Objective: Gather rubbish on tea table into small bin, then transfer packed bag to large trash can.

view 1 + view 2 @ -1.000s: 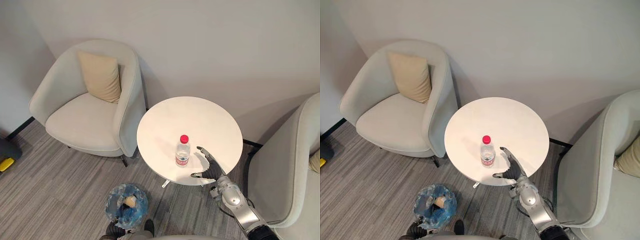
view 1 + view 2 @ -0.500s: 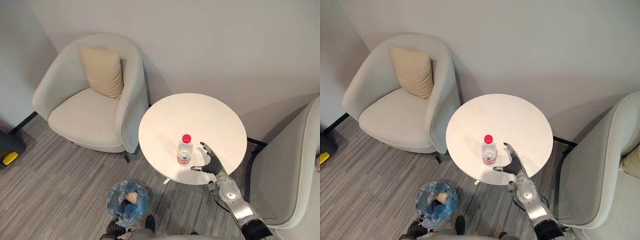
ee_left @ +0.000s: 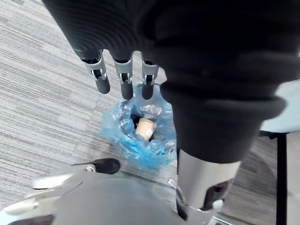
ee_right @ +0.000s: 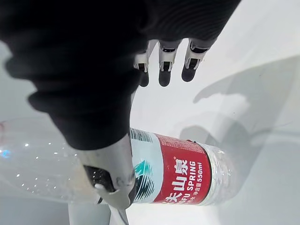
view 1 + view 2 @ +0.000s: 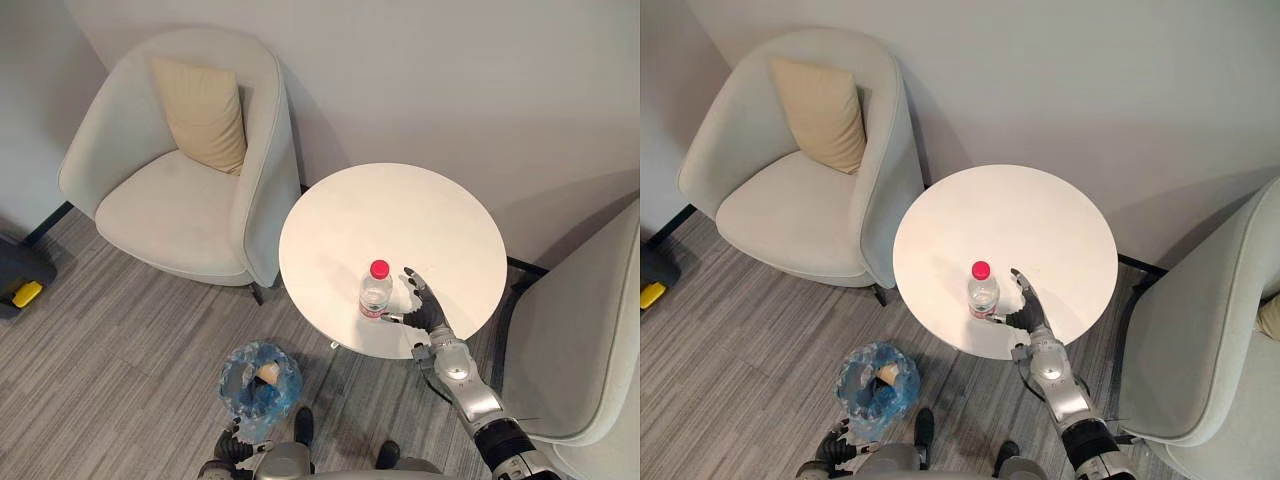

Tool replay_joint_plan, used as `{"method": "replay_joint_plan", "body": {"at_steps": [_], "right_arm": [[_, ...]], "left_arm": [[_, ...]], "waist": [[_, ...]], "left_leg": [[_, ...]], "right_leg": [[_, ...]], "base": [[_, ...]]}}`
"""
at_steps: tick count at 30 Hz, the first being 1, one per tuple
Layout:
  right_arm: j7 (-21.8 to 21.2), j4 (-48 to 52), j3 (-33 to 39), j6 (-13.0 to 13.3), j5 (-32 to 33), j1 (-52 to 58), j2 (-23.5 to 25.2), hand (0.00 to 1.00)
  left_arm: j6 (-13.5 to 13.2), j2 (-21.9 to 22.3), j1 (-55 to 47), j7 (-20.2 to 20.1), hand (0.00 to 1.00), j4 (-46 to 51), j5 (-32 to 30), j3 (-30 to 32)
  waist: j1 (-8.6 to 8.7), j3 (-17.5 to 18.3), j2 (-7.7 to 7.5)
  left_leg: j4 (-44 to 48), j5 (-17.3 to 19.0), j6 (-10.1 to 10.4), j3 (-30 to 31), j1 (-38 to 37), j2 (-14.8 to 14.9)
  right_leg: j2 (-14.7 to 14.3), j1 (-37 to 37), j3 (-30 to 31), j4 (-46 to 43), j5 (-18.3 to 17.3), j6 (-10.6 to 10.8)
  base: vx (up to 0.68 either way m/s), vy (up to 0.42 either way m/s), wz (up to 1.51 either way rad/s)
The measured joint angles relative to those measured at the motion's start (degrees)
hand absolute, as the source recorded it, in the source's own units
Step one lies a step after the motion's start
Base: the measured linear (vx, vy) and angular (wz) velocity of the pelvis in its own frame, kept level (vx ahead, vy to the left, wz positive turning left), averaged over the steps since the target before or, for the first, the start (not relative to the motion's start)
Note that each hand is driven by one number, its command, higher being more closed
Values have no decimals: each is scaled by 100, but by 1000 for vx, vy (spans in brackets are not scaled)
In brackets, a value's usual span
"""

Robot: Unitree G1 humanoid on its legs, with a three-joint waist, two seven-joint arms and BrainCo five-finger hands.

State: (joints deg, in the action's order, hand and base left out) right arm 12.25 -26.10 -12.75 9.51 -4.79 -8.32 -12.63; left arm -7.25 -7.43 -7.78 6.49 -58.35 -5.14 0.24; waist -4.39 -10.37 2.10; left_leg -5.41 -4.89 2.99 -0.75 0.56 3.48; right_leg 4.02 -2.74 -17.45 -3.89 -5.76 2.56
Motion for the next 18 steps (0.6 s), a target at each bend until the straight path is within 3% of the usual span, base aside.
{"method": "replay_joint_plan", "body": {"at_steps": [5, 18], "right_arm": [[-1, -22, 8, -10, 49, -138, -6, 0], [5, -70, -119, -14, 95, -412, 151, 0]], "left_arm": [[-6, 26, 6, 1, 0, 56, 13, 1], [-47, 41, 6, 13, 0, 105, 59, 3]], "waist": [[-110, -151, 34], [-147, -238, 61]], "left_leg": [[1, 0, 0, 25, 36, -8], [3, -7, -9, 138, 128, -38]], "right_leg": [[5, 21, -24, 2, 0, 0], [25, 56, -62, -1, -18, 4]], "base": [[-6, 0, 3], [-1, 3, 4]]}}
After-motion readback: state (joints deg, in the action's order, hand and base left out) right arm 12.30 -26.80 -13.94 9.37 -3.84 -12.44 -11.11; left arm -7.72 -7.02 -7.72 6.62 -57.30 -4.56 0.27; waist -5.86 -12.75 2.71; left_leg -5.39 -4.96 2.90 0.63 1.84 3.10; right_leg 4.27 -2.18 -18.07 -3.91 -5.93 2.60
